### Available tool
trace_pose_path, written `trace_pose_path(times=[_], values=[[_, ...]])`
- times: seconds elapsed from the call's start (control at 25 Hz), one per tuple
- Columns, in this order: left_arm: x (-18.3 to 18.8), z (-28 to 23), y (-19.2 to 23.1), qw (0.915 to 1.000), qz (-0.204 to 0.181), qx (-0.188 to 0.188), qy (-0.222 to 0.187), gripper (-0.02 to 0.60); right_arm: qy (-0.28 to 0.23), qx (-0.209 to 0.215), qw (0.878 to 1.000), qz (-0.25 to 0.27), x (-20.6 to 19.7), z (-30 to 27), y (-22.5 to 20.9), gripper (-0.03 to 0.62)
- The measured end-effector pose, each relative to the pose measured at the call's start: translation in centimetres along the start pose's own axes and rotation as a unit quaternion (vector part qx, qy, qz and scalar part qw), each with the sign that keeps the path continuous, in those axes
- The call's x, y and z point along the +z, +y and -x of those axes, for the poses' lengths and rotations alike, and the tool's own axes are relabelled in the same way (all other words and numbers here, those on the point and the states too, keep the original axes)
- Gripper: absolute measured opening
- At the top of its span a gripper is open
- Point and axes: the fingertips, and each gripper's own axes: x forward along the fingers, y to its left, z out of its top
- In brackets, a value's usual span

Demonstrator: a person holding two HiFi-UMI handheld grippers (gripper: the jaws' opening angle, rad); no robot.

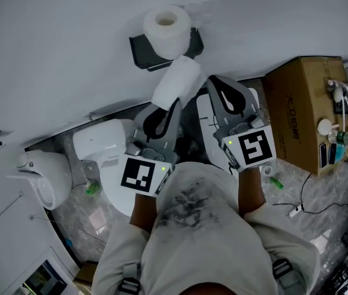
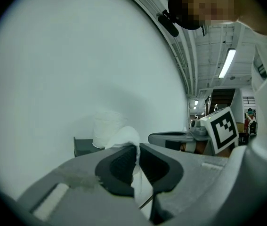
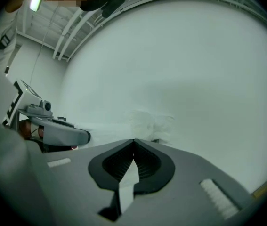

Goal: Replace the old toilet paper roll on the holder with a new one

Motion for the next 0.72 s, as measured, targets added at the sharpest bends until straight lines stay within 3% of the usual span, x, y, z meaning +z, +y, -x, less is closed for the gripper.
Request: trace_pose_path(times=[0.56,0.72], values=[[0.6,3.0,3.9,0.9985,-0.002,0.054,-0.005,0.018,-0.025,0.024,0.999,0.010,2.1,-3.4,1.3,0.003],[1.1,3.6,5.2,0.9975,-0.002,0.070,-0.010,0.018,-0.025,0.028,0.999,0.013,2.6,-4.3,1.4,0.029]])
